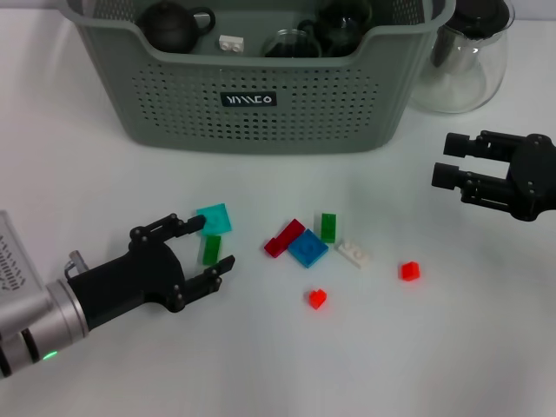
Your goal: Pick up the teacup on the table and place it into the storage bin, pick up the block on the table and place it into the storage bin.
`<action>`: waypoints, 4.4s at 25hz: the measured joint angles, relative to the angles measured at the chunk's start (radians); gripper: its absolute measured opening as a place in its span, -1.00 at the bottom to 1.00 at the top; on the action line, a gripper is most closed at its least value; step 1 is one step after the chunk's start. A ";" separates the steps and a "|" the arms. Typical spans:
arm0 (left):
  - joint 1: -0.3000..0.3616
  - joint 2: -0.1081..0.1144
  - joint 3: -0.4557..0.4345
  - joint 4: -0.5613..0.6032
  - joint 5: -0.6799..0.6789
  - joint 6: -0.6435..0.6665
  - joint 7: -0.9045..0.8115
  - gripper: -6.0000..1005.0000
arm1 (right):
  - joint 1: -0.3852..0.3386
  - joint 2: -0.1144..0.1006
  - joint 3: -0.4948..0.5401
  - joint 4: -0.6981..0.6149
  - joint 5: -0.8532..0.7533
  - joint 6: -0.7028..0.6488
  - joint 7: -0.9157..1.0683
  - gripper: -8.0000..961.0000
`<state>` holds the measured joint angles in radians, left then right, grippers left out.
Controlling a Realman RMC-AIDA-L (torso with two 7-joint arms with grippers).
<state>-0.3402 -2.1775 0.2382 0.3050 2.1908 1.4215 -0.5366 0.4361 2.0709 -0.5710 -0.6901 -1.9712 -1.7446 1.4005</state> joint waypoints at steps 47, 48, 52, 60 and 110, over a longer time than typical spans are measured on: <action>0.022 0.001 -0.091 -0.091 -0.015 -0.074 0.139 0.30 | -0.001 -0.004 0.000 0.001 0.000 -0.002 0.000 0.28; 0.021 0.001 -0.091 -0.095 -0.015 -0.074 0.139 0.30 | -0.001 -0.004 0.000 0.001 0.000 -0.002 0.000 0.28; 0.015 0.001 -0.096 -0.098 -0.020 -0.089 0.137 0.29 | -0.001 -0.005 0.000 0.001 0.000 0.000 0.000 0.28; 0.030 0.002 -0.141 -0.075 -0.023 -0.098 0.133 0.28 | 0.000 -0.005 0.000 0.001 0.000 0.004 0.000 0.28; 0.048 0.008 -0.103 0.041 -0.017 0.057 -0.108 -0.60 | -0.008 -0.006 -0.004 0.001 0.000 -0.004 0.014 0.28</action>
<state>-0.2921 -2.1698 0.1356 0.3459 2.1734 1.4785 -0.6447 0.4282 2.0644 -0.5751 -0.6887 -1.9711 -1.7482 1.4143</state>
